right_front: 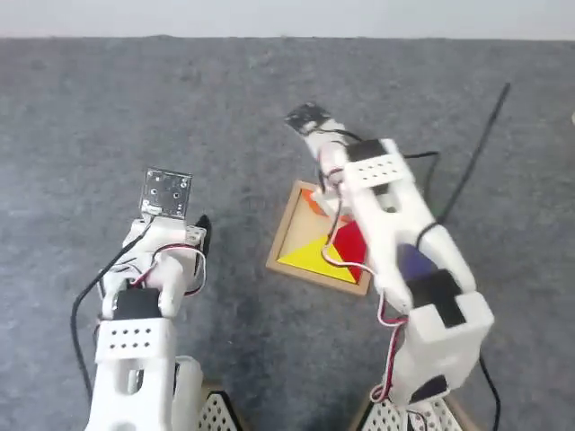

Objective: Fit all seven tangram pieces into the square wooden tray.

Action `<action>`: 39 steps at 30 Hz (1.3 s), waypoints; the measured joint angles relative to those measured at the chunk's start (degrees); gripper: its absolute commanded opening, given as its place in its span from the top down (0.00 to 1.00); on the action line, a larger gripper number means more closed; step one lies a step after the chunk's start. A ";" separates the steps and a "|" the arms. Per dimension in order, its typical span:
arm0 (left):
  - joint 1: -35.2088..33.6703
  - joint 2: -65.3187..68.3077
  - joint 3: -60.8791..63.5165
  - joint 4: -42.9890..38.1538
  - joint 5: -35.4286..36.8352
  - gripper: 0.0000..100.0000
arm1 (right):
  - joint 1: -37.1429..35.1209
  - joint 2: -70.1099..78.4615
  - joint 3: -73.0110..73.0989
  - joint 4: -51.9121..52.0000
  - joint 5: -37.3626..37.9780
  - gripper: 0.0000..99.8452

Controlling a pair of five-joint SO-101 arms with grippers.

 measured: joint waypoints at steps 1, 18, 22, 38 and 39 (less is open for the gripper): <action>0.09 0.53 0.00 -0.09 -0.26 0.82 | -0.79 0.44 -0.53 -0.35 0.00 0.68; 0.09 8.35 0.00 -2.81 -0.97 0.82 | -4.75 14.86 -8.97 -4.66 -3.69 0.69; -0.09 8.35 0.00 -2.81 -0.97 0.82 | -4.48 17.32 -12.66 -1.67 -10.64 0.69; 0.00 8.35 0.00 -2.81 -0.97 0.82 | -4.22 17.49 -14.68 5.89 -12.48 0.83; 0.00 8.35 0.00 -2.81 -0.97 0.82 | -4.31 16.97 -14.68 6.24 -12.48 0.83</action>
